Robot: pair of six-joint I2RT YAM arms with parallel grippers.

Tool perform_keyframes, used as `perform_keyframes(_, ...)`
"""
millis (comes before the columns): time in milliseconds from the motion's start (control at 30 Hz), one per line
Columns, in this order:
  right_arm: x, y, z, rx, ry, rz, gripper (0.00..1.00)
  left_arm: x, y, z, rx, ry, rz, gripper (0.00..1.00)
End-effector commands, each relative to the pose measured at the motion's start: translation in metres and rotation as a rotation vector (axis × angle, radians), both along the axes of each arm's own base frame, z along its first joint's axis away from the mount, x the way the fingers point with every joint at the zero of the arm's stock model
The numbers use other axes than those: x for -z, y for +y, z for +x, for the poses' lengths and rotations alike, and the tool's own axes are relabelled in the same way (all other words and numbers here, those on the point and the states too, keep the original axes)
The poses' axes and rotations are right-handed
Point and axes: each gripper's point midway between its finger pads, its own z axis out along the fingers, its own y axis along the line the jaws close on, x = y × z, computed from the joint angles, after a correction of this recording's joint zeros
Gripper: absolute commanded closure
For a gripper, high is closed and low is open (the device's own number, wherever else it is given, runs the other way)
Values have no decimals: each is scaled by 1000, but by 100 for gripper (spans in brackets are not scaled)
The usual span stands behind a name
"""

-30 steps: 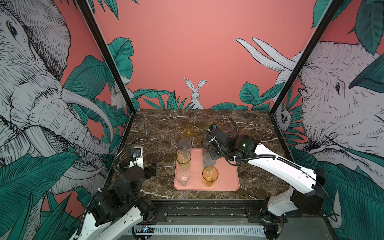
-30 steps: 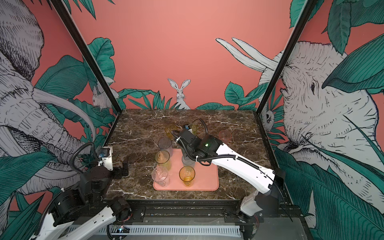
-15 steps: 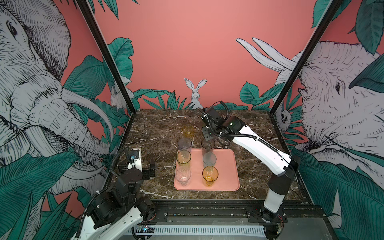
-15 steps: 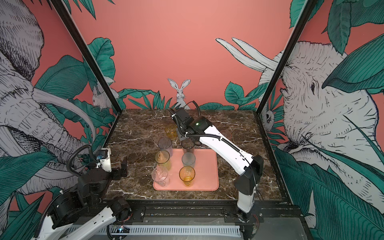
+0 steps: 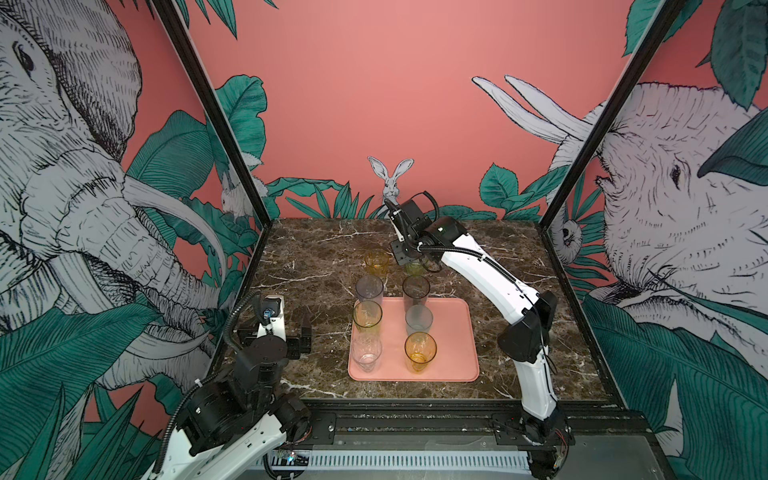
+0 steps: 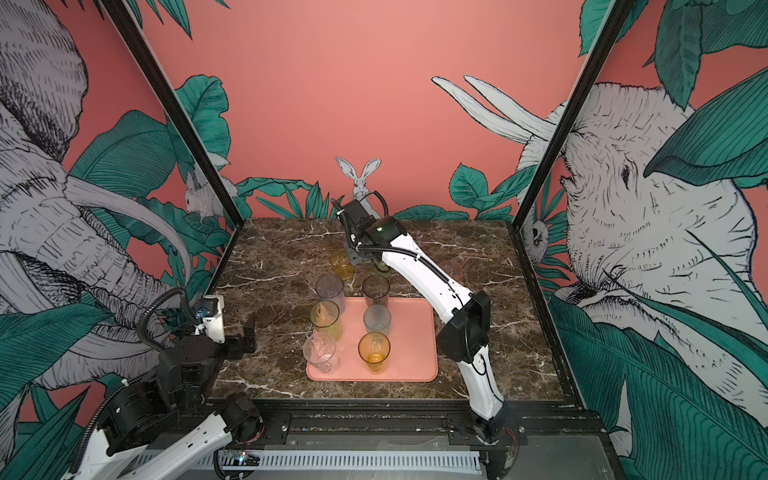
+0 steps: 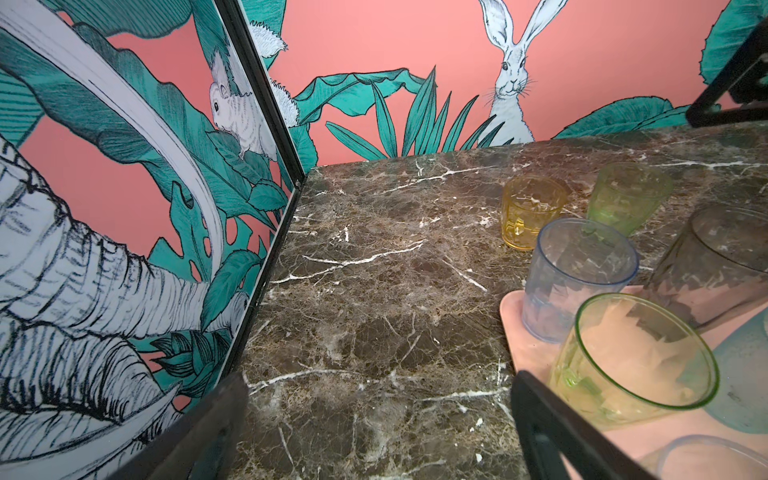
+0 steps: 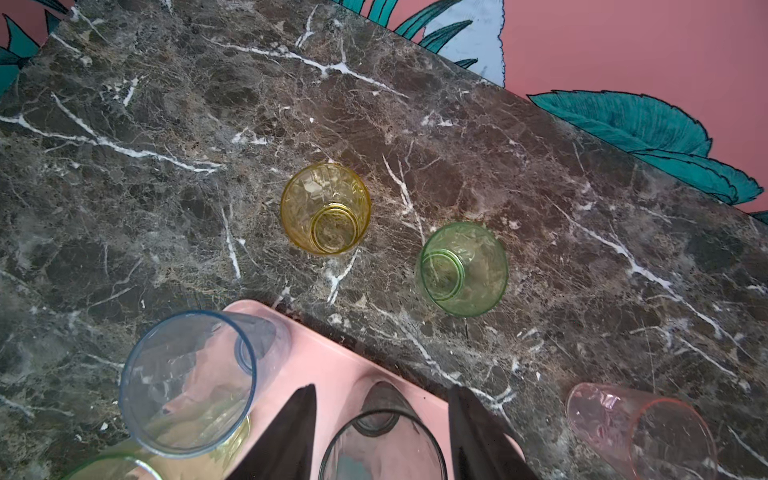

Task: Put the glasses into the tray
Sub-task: 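Raise the right gripper and move it over the yellow cup beyond the tray, then lower the open right gripper around the yellow cup's rim and close it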

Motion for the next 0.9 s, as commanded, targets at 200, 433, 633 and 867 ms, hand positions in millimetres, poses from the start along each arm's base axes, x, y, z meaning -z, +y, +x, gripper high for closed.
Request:
perform_keyframes(200, 21, 18, 23, -39, 49, 35, 46, 4, 2, 3, -25, 11, 32, 1)
perform_keyframes(433, 45, 29, 37, -32, 83, 70, 47, 5, 1, 3, -22, 16, 32, 1)
perform_keyframes(633, 71, 32, 52, -2, 103, 59, 49, 5, 2, 3, -24, 17, 35, 1)
perform_keyframes(867, 88, 35, 61, 9, 112, 57, 49, 5, 2, 3, -28, 15, 35, 1)
